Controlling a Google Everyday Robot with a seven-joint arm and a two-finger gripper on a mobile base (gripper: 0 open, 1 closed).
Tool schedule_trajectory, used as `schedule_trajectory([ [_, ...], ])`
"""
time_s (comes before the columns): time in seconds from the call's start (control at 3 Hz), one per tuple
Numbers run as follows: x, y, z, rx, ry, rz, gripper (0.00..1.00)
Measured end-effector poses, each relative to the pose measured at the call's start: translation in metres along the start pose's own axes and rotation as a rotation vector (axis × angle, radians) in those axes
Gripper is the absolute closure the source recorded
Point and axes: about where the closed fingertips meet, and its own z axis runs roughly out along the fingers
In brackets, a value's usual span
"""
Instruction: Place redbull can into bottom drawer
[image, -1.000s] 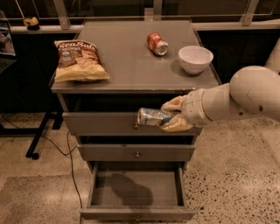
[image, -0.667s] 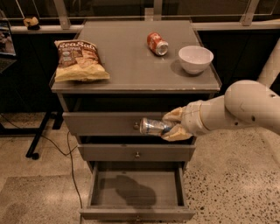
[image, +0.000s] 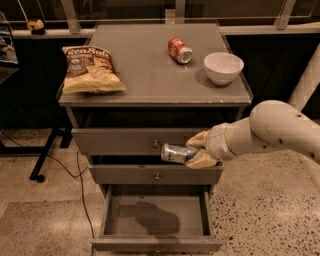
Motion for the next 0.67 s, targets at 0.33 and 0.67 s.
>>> schedule_trajectory([
  [0.33, 0.007, 0.002, 0.009, 0.009, 0.002, 0.02, 1.0],
  [0.67, 0.025, 0.008, 0.034, 0.009, 0.002, 0.046, 1.0],
])
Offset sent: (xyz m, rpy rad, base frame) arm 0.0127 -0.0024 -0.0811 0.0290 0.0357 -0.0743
